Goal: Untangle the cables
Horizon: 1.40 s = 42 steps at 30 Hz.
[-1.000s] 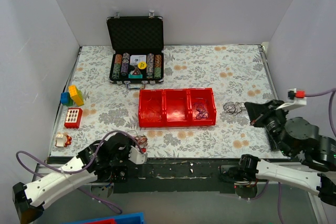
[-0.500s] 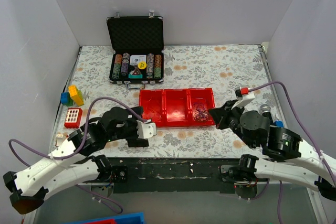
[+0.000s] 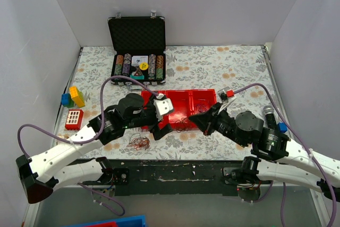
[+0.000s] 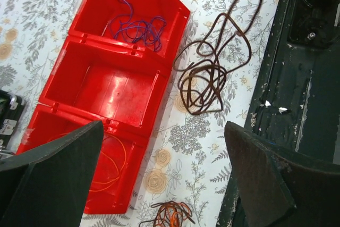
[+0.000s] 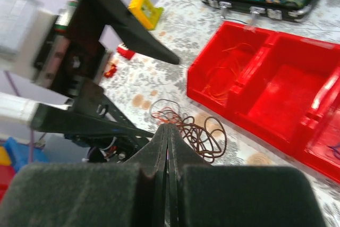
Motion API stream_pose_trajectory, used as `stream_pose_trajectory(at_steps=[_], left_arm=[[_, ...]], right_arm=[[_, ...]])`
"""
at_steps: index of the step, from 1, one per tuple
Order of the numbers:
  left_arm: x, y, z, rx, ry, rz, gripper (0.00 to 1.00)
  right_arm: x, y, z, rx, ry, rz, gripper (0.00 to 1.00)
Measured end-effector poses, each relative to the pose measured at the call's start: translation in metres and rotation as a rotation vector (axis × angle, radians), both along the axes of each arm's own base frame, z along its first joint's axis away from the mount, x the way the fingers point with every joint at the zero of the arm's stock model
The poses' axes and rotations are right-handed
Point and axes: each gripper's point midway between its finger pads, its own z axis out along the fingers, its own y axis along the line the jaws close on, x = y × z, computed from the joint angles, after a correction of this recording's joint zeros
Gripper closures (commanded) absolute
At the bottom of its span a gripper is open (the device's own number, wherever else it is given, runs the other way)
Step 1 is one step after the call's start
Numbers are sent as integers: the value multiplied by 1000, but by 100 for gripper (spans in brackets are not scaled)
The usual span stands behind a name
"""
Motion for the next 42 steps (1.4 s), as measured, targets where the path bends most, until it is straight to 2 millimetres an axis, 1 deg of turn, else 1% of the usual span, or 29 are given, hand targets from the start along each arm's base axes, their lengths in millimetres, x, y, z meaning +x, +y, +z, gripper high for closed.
stream_pose_trajectory(at_steps=[4,10,12,15,16,18,20,21,22,26,30,33,35,37,40,42], left_arm=[[1,-11,-8,0,33,-23,2],[-12,-19,-3,-32,49,-103,2],[-15,-20,-2,-40,55,-124,9],[-19,-21,-1,-48,67,-162,28],[-22,-21,-2,-46,73,-176,38],[-26,-20,-4,-41,85,-201,64],[-32,-19,-7,-32,99,-226,88],[-33,-19,-7,-31,99,-237,97],[-35,-19,-7,-29,99,-246,100],[-36,-18,-10,-18,99,-254,100],[-32,-16,-9,-13,84,-234,100],[-29,-12,-5,-15,59,-209,100],[-27,-8,-1,-19,37,-189,100],[-25,-3,4,-24,13,-168,100],[-23,8,17,-42,-39,-126,100],[-21,17,26,-60,-79,-91,100]], right_arm=[[-7,11,10,46,-10,60,99],[-15,19,17,76,-19,119,99],[-16,20,19,83,-22,129,99],[-18,21,20,88,-24,139,99],[-19,22,19,89,-24,143,99],[-19,22,20,90,-24,148,99],[-20,21,21,95,-26,149,99],[-20,20,22,99,-27,150,99],[-21,19,23,103,-29,150,99],[-21,16,27,115,-35,148,99],[-21,13,28,118,-37,139,99],[-15,6,24,100,-32,96,99],[-9,-5,17,75,-21,39,99],[-1,-22,10,55,-3,-43,99],[8,-50,-1,30,25,-165,99],[12,-74,-5,33,43,-248,99]])
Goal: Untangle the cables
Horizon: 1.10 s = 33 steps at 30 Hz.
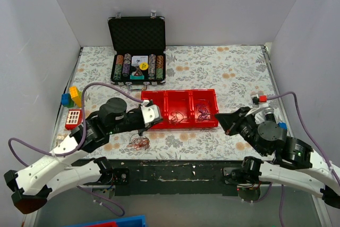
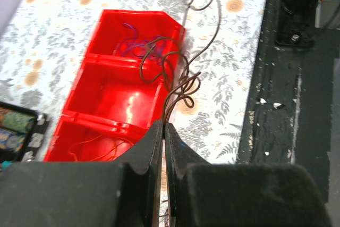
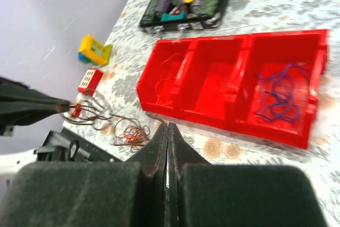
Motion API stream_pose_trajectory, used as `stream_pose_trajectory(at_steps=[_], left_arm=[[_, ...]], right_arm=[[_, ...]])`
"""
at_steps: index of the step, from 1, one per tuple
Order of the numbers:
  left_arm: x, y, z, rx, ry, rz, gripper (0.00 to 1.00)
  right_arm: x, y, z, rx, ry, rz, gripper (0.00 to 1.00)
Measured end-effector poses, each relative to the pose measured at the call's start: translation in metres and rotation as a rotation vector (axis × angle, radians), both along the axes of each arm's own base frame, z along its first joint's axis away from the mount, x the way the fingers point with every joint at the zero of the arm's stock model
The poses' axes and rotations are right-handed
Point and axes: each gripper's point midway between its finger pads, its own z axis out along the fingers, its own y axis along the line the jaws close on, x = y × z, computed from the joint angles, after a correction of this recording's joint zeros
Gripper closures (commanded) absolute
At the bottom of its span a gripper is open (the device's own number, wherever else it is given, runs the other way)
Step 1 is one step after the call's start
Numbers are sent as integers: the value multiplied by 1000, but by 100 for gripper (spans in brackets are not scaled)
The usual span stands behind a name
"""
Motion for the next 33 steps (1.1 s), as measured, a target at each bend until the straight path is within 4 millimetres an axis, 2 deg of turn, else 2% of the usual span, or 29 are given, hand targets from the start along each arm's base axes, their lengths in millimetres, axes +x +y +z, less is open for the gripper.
stream_pose_trajectory(at_steps=[5,9,14,17,20,25,27,30,33], left_arm=[[13,17,18,-28,-74,111,100],[26,23,33,-43,-117,187,100],[48,35,65,-95,-199,322,100],[65,46,90,-142,-272,427,100],[77,57,123,-205,-346,518,100],[84,80,185,-337,-453,642,100],[84,88,200,-376,-480,670,100],[82,90,206,-393,-484,667,100],[78,81,196,-367,-457,614,100]], right_arm=[[3,-36,-12,6,39,-120,99],[3,-47,-27,-26,78,-164,99],[4,-54,-52,-114,142,-215,99],[5,-58,-74,-205,196,-257,99],[4,-63,-92,-286,241,-292,99],[2,-81,-100,-310,281,-362,99],[1,-85,-99,-299,284,-377,99],[1,-87,-95,-275,276,-375,99],[3,-84,-88,-253,259,-363,99]])
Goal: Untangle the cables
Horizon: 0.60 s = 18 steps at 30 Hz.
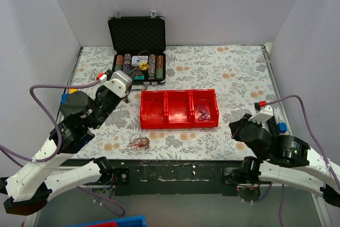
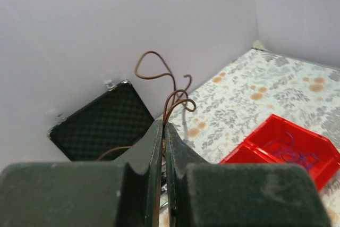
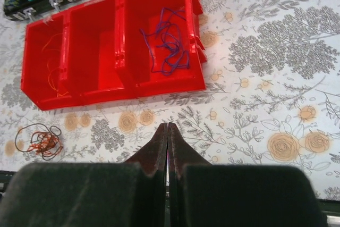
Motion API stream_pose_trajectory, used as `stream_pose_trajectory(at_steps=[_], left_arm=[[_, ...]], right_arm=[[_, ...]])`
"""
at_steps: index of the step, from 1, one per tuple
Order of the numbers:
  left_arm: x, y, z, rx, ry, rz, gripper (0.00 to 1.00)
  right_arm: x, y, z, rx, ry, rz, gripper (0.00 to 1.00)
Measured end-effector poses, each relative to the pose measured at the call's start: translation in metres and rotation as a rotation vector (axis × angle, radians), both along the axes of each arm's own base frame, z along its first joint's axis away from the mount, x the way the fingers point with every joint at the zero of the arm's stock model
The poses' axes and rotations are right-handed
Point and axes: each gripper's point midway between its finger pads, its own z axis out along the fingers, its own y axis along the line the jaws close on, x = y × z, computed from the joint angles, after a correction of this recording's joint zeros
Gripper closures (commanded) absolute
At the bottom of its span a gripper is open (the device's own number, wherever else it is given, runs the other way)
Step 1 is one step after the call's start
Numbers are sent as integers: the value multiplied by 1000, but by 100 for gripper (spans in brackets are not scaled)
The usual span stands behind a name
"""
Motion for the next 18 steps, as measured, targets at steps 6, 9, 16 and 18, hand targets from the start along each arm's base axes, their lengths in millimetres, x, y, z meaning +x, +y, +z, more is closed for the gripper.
stream_pose_trajectory(at_steps=[6,9,16,18], left_arm=[[-6,-21,-23,63,59,-102,100],[-6,-30,-32,89,78,-135,100],[-14,-47,-45,137,102,-231,98],[-18,-51,-45,141,101,-264,97]], right_arm=[[6,15,18,25,-46,37,99],[8,24,22,21,-56,56,99],[9,29,36,72,-98,85,99],[9,28,40,88,-109,88,99]])
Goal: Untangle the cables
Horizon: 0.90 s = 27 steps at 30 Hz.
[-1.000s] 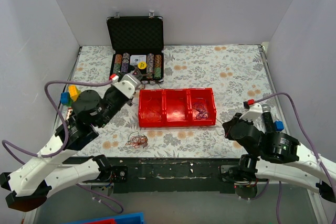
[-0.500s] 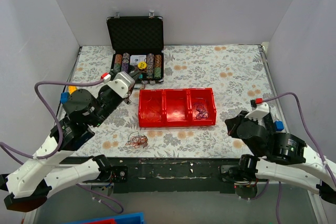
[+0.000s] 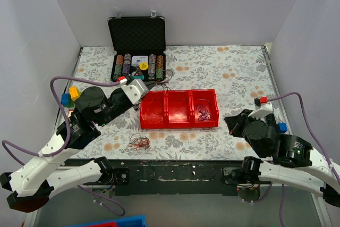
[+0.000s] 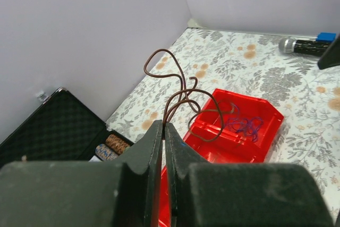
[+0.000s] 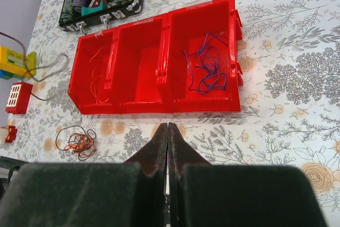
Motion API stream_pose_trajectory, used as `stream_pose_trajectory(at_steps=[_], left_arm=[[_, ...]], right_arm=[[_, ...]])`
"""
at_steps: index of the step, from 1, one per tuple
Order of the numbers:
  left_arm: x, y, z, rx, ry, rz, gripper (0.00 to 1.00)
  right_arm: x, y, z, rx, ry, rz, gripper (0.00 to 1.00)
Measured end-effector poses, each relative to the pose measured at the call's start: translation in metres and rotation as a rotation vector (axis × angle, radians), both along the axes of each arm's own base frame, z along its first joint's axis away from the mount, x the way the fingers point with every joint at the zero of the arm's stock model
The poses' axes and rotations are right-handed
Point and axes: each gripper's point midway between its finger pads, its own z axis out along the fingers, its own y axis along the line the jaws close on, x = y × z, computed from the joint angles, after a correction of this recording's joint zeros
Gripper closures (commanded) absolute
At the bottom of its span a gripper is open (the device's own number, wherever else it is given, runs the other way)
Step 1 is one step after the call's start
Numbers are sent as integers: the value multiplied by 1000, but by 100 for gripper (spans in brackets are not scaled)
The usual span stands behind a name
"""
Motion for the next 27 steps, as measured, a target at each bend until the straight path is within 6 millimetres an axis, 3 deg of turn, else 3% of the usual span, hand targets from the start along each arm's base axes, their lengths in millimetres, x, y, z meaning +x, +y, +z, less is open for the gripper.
stream_pose_trajectory(at_steps=[11,27], left_arm=[[-6,-21,-11,28,28,-100,97],[-3,-28,-14,26,-6,-113,91]], right_arm=[[-1,-1,2,14,-5,5,99],[-3,-5,1,33,-9,8,99]])
